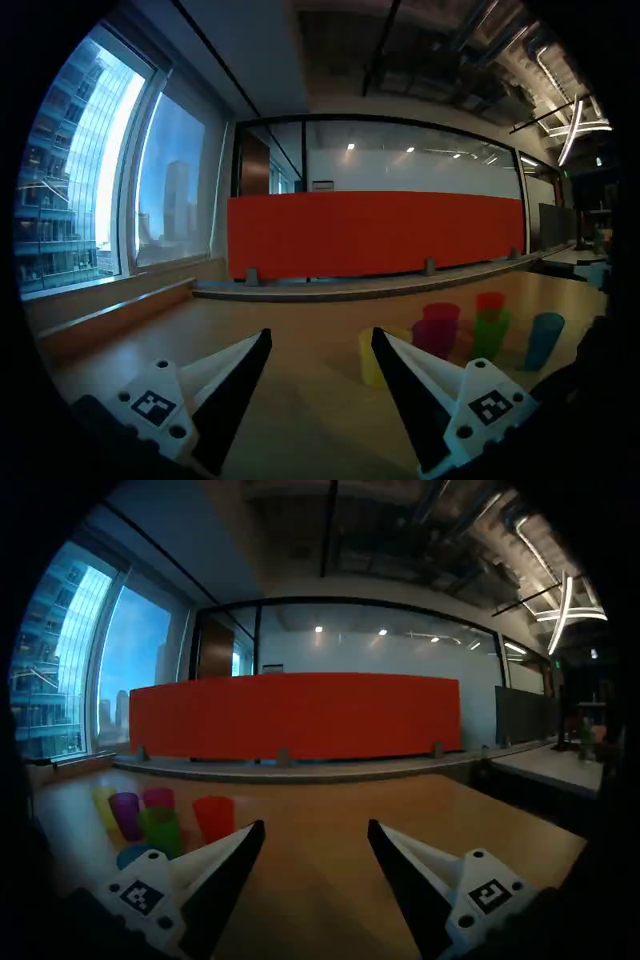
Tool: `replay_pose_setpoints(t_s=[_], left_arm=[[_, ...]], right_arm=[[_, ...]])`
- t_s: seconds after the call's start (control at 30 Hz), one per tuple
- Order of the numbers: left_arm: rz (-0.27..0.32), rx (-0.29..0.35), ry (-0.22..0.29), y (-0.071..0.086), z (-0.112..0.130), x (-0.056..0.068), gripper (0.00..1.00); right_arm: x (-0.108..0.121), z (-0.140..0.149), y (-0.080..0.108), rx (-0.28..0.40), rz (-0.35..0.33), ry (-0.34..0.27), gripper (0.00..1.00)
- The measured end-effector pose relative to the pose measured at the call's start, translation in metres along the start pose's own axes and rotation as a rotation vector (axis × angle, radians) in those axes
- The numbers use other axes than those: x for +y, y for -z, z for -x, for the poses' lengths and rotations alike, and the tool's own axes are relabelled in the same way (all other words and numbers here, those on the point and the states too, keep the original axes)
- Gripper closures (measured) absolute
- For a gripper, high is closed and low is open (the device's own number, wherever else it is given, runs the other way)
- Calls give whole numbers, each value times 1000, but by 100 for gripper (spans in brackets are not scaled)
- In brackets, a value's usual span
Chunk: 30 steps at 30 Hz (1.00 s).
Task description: Pour water
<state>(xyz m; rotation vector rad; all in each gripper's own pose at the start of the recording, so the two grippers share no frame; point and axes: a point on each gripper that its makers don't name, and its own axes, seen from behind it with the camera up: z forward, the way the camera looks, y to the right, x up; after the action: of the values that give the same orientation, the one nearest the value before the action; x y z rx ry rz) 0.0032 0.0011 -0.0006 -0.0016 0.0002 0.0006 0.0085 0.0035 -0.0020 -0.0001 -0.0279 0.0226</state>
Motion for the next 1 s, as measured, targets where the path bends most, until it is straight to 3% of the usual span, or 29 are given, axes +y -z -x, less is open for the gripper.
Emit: replay_pose_setpoints(t_s=[0.37,0.57,1.0], left_arm=[[51,-29,20,0,-49,11,7],[68,-39,43,-3,-81,6,7],[92,-42,36,-16,-143,-1,7]], right_arm=[[6,-53,-1,-24,-31,11,0],[11,-98,-3,-12,-33,24,0],[12,-170,-9,-4,-38,57,0]])
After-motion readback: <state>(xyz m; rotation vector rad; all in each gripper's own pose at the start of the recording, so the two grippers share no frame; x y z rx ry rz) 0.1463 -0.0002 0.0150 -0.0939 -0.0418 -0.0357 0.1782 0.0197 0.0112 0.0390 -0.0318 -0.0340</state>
